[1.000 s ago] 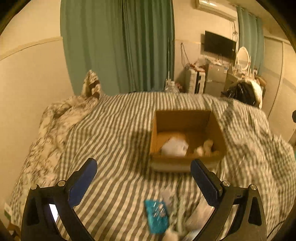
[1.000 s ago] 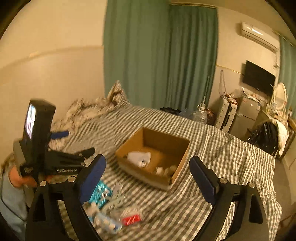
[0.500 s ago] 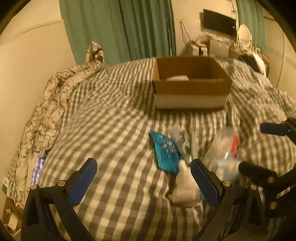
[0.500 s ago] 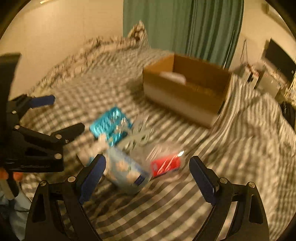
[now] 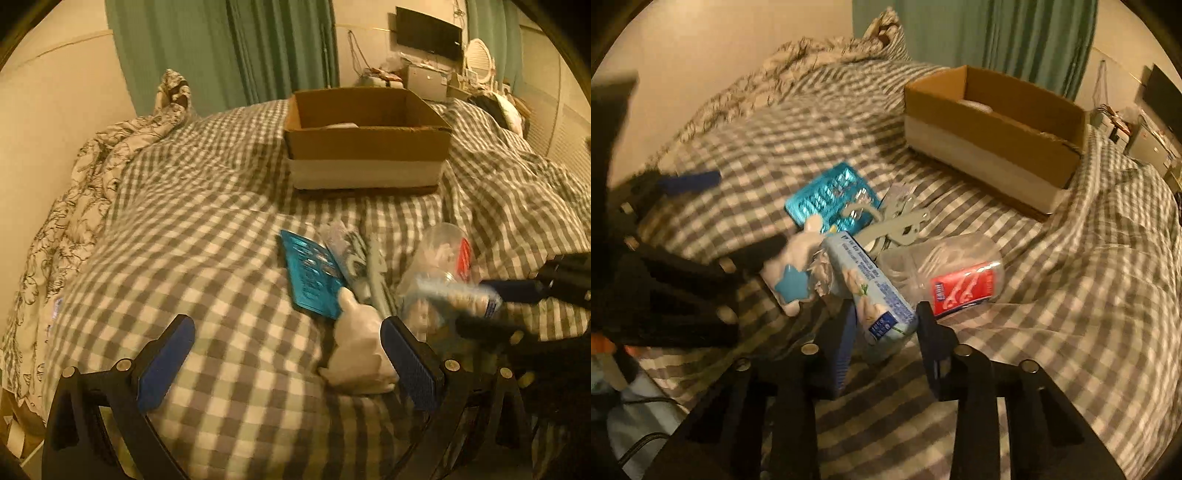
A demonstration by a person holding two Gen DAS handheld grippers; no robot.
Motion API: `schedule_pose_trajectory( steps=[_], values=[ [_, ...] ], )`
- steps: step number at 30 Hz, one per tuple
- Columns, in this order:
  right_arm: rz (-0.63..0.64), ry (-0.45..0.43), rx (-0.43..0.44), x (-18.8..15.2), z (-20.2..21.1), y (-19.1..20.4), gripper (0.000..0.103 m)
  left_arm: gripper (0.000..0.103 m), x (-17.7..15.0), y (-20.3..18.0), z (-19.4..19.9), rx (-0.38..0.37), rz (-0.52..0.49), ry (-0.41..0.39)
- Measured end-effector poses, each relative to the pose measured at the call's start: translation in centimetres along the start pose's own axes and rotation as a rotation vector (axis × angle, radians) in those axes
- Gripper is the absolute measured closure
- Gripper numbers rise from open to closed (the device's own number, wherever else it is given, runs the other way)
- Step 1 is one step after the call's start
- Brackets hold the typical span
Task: Organize objects
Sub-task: 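Grasp the white bunny figurine with the left gripper while the right grasps the white packet, then lower the bunny and packet into the cardboard box and open both grippers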
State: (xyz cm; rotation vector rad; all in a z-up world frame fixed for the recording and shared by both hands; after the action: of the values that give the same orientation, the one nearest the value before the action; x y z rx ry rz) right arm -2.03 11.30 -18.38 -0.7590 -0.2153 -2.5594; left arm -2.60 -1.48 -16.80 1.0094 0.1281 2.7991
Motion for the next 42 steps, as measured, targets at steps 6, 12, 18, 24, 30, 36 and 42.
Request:
schedule_pose_trajectory(
  steps=[6, 12, 18, 24, 30, 36, 42],
  values=[
    [-0.062, -0.072, -0.029, 0.6, 3.3, -2.2, 0.073, 0.011, -0.7, -3.1, -1.3, -0.086, -0.049, 0.026],
    [-0.106, -0.101, -0.073, 0.8, 4.4, -4.3, 0.073, 0.051, -2.4, -4.9, -3.5, -0.120, -0.101, 0.104],
    [-0.117, -0.140, -0.087, 1.3, 5.9, -4.8, 0.073, 0.051, -1.1, -4.9, -1.6, -0.114, -0.110, 0.048],
    [-0.097, -0.217, -0.124, 3.9, 8.7, -5.7, 0.073, 0.052, 3.8, -3.9, 1.6, -0.119, -0.099, -0.064],
    [-0.076, -0.325, -0.177, 8.8, 12.1, -7.4, 0.073, 0.052, 10.9, -3.5, 3.5, -0.113, -0.113, -0.182],
    [-0.080, -0.417, -0.209, 14.4, 14.5, -10.0, 0.079, 0.052, 17.5, -3.3, 3.3, -0.107, -0.105, -0.261],
    [-0.082, -0.422, -0.230, 18.8, 12.7, -12.5, 0.085, 0.051, 22.8, -3.2, 0.3, -0.133, -0.067, -0.269]
  ],
)
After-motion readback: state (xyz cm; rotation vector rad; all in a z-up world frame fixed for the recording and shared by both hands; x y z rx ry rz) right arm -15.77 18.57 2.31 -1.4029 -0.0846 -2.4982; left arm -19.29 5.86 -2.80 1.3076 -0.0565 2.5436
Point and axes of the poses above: each gripper's, at about its wrist camera, not at the fingertips, and z roughly against the way its jaws point, y to its left, x to its top, the point moved 8 cm from there along -z, roughly the way its jaws point, and after that the axes turned 2 degrees about -z, right-handed, at the moved point
